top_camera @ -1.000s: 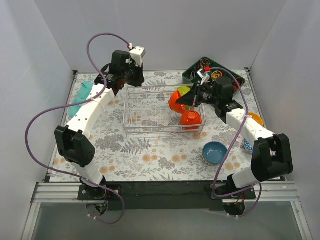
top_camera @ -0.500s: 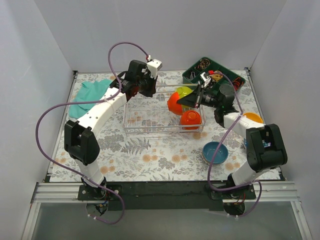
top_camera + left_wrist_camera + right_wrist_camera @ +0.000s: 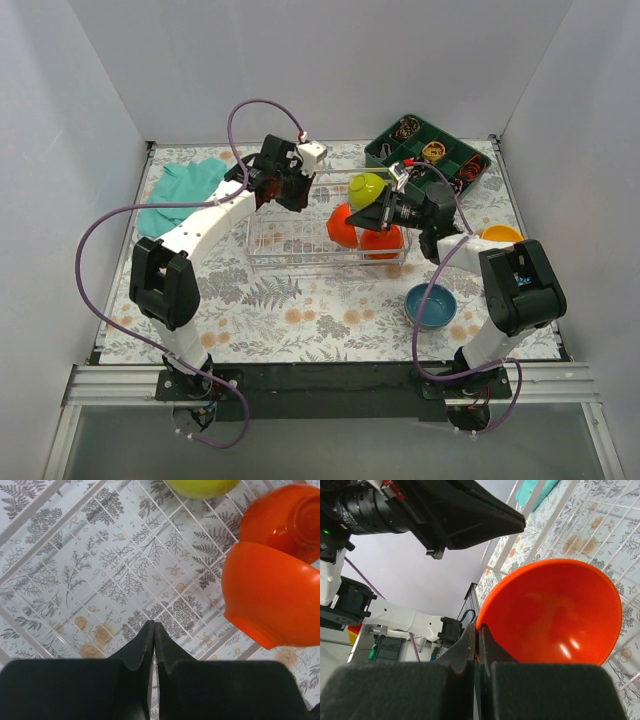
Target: Load the bowls into the dish rack
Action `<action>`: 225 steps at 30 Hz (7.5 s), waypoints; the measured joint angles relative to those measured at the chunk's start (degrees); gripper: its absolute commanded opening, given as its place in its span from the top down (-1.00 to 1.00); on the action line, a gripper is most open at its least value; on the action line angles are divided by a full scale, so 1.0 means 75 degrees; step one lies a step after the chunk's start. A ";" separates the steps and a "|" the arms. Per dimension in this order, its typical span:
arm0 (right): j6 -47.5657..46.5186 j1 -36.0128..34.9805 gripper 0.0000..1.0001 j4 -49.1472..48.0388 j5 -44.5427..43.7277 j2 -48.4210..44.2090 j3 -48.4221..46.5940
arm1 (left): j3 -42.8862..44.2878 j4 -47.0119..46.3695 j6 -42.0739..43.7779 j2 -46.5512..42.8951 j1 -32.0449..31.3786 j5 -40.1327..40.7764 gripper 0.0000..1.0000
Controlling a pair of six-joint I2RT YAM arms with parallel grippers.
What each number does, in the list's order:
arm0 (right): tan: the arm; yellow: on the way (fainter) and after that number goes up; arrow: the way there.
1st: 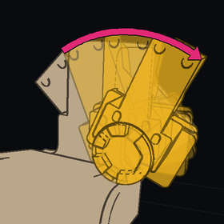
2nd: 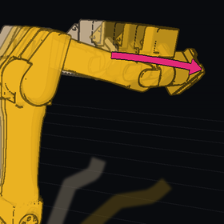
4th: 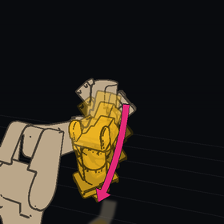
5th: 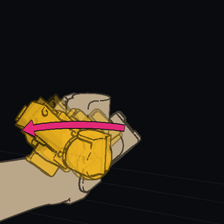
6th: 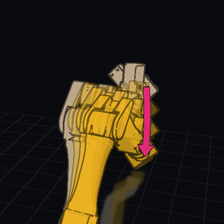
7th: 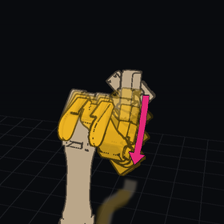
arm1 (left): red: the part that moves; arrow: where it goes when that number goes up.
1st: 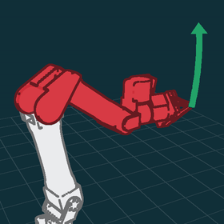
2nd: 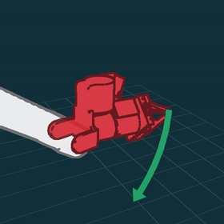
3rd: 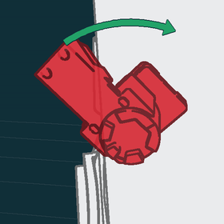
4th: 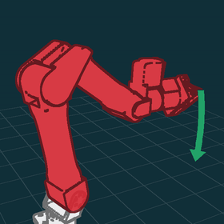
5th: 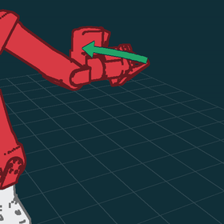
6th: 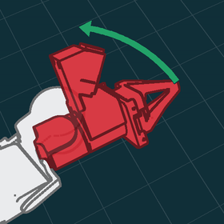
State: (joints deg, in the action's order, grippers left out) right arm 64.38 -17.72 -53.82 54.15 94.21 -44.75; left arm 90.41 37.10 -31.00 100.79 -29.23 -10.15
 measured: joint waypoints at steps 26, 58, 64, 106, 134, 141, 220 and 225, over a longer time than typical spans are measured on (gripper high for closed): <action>-0.0510 -0.0050 0.97 0.0548 -0.0682 0.0417 0.0329 | 0.0006 0.1276 0.0335 0.0038 -0.0635 -0.1789 1.00; -0.1046 0.0017 0.97 0.0988 -0.0801 0.0236 0.0332 | -0.0595 0.0525 0.0082 0.0405 -0.0991 -0.0755 1.00; -0.1148 0.0017 0.86 0.1011 -0.0799 0.0236 0.0326 | -0.0580 0.0076 -0.0015 0.0641 -0.0991 -0.0755 1.00; -0.7324 0.1510 0.18 0.9232 -0.3229 -0.1719 -0.2060 | 0.1641 -0.0358 -0.0734 0.2209 -0.1545 -0.1285 1.00; -1.5244 0.1856 0.23 1.5087 -0.3547 -0.4625 -0.2119 | 0.0839 -0.0201 0.0163 -0.0560 -0.0504 0.0842 -0.59; -1.7302 0.1903 0.31 1.6326 -0.3797 -0.5074 -0.1693 | 0.0522 -0.0023 0.0254 -0.0303 -0.0119 0.0860 -0.61; -1.7931 -0.1801 -0.08 1.6938 -0.4631 -0.4741 -0.0149 | -0.0111 -0.0152 0.0405 -0.0323 0.0154 0.0787 -0.60; -1.7783 -0.1801 -0.08 1.6754 -0.4712 -0.4683 -0.0149 | -0.0111 -0.0152 0.0376 -0.0323 0.0154 0.0758 -0.60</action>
State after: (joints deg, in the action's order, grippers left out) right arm -68.99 -31.22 71.83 18.81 59.09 -45.87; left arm 89.58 35.97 -28.18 98.37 -28.08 -4.47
